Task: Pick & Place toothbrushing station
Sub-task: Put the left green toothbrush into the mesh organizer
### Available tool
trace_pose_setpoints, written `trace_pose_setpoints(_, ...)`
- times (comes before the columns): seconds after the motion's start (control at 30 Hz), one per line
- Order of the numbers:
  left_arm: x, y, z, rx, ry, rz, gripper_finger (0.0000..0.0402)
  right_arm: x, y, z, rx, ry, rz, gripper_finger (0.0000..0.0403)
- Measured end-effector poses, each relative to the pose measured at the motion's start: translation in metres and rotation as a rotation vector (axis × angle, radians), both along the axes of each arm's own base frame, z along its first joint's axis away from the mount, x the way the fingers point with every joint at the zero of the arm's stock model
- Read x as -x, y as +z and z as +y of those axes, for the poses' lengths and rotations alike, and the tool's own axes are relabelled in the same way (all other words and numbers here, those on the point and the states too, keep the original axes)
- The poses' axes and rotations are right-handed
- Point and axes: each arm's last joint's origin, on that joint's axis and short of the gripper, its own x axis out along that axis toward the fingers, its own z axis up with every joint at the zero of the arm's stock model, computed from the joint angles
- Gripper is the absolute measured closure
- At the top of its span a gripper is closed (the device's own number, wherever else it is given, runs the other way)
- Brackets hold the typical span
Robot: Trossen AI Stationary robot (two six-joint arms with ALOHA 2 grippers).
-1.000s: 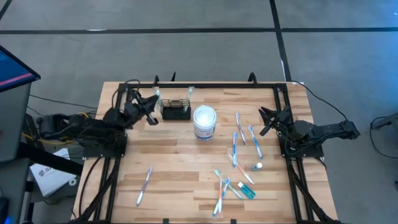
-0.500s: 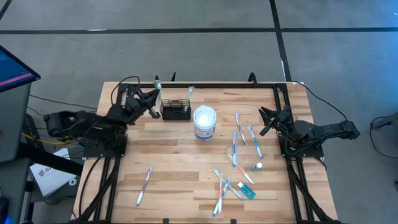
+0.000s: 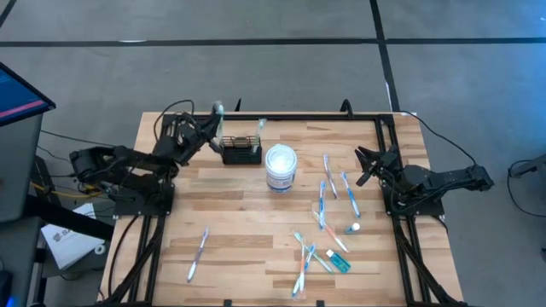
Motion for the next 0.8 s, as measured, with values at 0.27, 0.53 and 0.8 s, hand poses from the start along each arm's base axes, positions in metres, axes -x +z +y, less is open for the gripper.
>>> trace_pose_setpoints(0.27,-0.005,-0.009,0.003,0.031,-0.002,0.038,0.0401,0.0,0.0,0.0,0.0,-0.01,0.0,0.0334)
trace_pose_setpoints(0.53,-0.02,-0.01,0.014,0.041,-0.001,0.055,0.0401,0.0,0.0,0.0,0.0,-0.011,0.0,0.0334)
trace_pose_setpoints(0.8,-0.023,-0.021,0.019,0.073,0.003,0.096,0.0401,0.0,-0.001,0.0,0.002,-0.012,0.014,0.0334)
